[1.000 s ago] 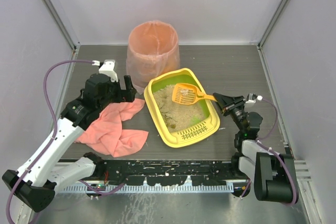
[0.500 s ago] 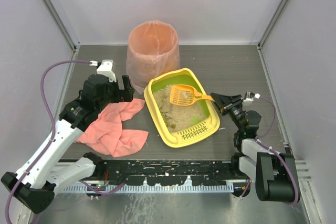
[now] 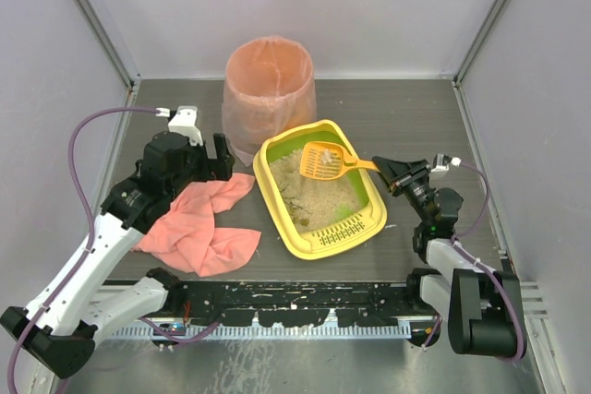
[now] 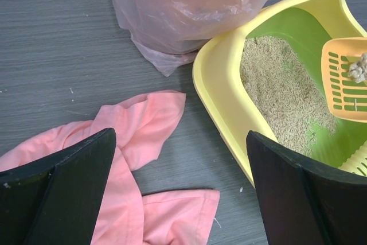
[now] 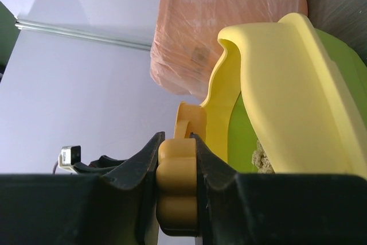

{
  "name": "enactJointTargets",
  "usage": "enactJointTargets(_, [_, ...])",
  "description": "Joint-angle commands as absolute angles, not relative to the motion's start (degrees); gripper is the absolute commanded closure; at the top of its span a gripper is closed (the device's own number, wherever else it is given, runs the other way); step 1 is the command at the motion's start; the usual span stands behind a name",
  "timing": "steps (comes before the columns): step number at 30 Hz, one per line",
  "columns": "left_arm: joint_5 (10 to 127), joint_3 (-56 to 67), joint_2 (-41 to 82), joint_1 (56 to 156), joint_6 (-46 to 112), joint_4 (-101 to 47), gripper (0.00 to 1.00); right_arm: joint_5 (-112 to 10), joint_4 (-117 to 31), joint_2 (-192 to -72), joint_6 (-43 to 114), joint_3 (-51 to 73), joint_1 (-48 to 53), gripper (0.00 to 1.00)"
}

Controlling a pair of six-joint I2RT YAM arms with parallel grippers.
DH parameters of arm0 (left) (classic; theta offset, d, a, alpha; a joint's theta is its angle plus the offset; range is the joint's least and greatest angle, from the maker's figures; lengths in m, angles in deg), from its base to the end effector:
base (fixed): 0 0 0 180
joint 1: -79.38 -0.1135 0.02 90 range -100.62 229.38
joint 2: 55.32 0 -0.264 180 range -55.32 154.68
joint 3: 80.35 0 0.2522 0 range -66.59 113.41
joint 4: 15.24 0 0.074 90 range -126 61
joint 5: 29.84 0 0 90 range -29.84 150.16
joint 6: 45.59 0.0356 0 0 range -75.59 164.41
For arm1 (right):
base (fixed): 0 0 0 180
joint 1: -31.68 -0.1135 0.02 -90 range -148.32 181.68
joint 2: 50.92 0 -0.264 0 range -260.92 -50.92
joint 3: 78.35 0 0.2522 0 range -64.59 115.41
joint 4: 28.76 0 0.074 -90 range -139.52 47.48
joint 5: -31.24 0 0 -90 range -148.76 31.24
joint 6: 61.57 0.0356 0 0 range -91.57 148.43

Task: Clean the litter box

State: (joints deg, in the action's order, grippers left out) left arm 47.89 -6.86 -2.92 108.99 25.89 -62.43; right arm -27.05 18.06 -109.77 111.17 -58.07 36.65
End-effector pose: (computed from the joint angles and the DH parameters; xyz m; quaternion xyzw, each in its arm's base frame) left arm 0.1706 -0.0882 0.3656 0.0252 0.8452 -0.1317 0.5174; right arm 0.1848 0.0027 0.1972 0.2872 0.5971 0.5958 0.4540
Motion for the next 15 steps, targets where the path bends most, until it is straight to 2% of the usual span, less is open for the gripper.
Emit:
enactJointTargets(1, [46.4, -4.4, -4.9, 108.7, 27.3, -62.6, 0.02, -26.3, 21.7, -111.4, 114.0, -53.8, 36.8, 0.99])
enactJointTargets(6, [42.2, -4.1, -5.7, 108.7, 28.3, -64.8, 0.02, -25.6, 22.0, -112.9, 117.8, -50.5, 36.8, 0.99])
enactJointTargets(15, [35.9, -5.2, -5.1, 108.7, 27.4, -67.3, 0.02, -27.9, 5.9, -111.2, 115.7, -37.8, 35.9, 0.99])
